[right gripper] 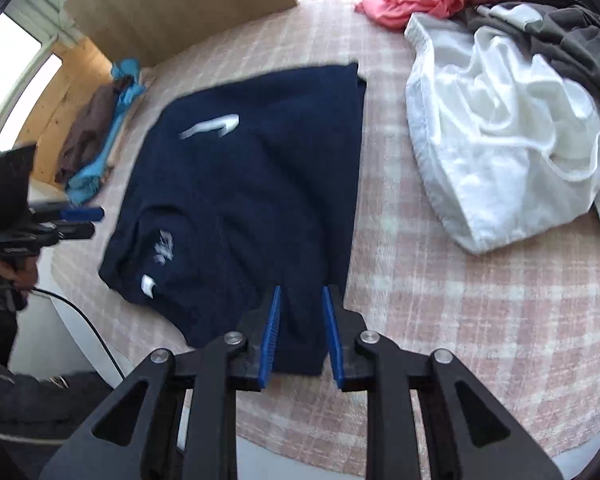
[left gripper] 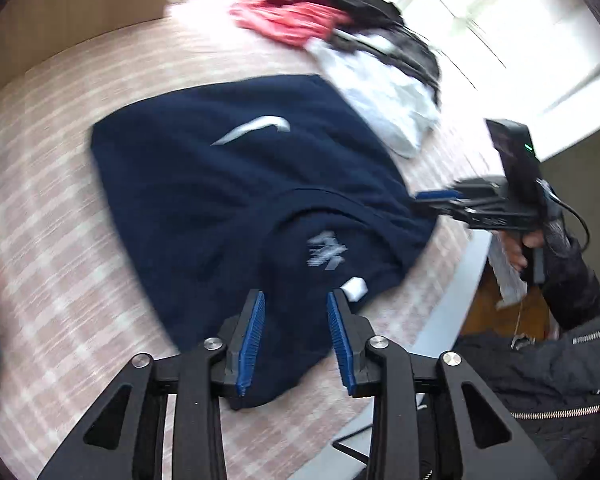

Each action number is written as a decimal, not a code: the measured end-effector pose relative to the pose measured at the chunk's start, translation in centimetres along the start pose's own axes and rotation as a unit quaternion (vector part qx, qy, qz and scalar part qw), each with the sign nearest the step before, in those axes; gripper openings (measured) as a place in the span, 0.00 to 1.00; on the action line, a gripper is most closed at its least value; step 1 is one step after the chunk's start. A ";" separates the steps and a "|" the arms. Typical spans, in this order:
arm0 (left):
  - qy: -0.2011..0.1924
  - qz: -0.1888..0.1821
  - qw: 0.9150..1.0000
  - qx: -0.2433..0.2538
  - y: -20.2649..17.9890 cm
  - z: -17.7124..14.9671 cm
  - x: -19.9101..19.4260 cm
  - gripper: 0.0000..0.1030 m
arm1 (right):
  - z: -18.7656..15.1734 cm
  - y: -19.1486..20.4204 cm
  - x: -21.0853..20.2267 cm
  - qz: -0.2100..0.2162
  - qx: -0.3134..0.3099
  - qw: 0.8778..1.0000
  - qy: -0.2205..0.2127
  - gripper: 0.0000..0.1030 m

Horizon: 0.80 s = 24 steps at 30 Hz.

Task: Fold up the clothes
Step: 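Grasp the folded navy sweatshirt edge with both grippers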

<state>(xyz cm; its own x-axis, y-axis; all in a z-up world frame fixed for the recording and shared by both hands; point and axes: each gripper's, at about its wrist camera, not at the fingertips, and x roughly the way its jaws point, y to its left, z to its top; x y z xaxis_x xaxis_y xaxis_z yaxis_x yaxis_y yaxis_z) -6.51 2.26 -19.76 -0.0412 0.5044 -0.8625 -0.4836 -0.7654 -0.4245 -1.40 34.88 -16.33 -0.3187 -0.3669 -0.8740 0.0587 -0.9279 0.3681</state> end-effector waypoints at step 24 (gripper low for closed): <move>-0.036 0.070 0.990 -0.118 4.2 2.6 5.7 0.54 | 5.6 1.3 7.1 -0.065 -0.019 0.998 0.003 0.57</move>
<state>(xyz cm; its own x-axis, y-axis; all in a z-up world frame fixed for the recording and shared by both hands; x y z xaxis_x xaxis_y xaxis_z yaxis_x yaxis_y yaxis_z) -11.05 2.94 -25.80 -0.1593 0.4073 -0.8993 -0.2517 -0.8976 -0.3620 -8.89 31.49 -20.25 -0.3205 -0.2436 -0.9154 0.0528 -0.9695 0.2395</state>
